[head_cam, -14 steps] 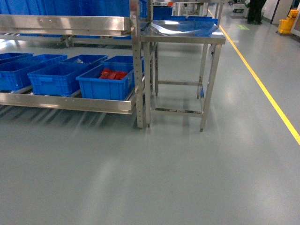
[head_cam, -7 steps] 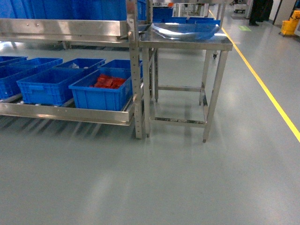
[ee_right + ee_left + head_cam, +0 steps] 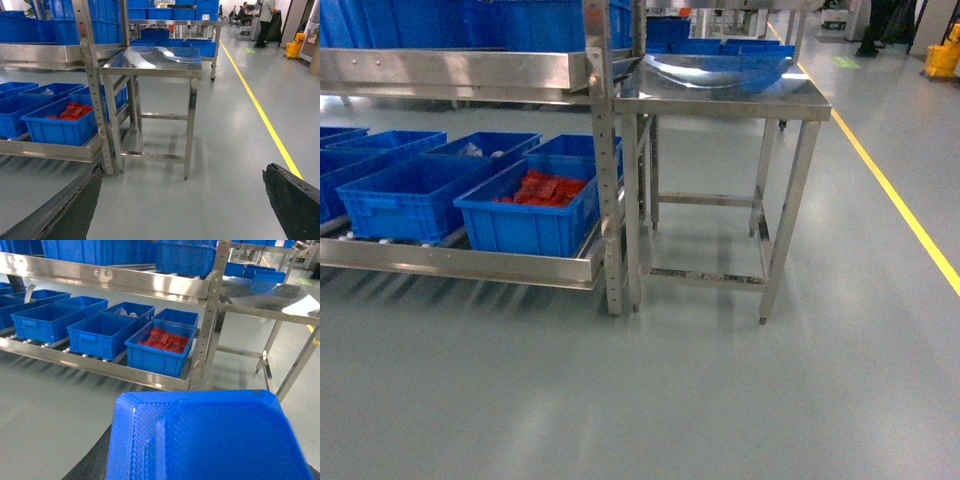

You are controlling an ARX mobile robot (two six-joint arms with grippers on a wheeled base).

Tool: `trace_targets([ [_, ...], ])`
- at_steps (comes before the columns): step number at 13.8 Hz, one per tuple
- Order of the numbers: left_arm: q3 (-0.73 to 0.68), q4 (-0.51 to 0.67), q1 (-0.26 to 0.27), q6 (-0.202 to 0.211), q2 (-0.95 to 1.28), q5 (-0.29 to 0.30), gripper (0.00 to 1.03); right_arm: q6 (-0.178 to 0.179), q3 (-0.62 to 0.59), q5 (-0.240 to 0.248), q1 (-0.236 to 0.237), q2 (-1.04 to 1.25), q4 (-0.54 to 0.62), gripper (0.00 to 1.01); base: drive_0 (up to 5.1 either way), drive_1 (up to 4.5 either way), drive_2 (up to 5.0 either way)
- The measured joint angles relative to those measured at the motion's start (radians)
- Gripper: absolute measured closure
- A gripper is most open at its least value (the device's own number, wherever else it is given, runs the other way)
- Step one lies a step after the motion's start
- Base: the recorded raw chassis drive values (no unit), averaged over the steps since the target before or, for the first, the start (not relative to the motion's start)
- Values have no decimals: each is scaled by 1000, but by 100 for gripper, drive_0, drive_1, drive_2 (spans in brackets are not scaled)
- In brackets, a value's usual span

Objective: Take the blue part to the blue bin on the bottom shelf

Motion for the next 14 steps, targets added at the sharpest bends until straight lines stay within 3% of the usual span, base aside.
trace_targets([
  [14, 0, 0, 0, 0, -1, 0, 60, 0, 0, 0, 0, 0, 3, 3, -11, 391, -412],
])
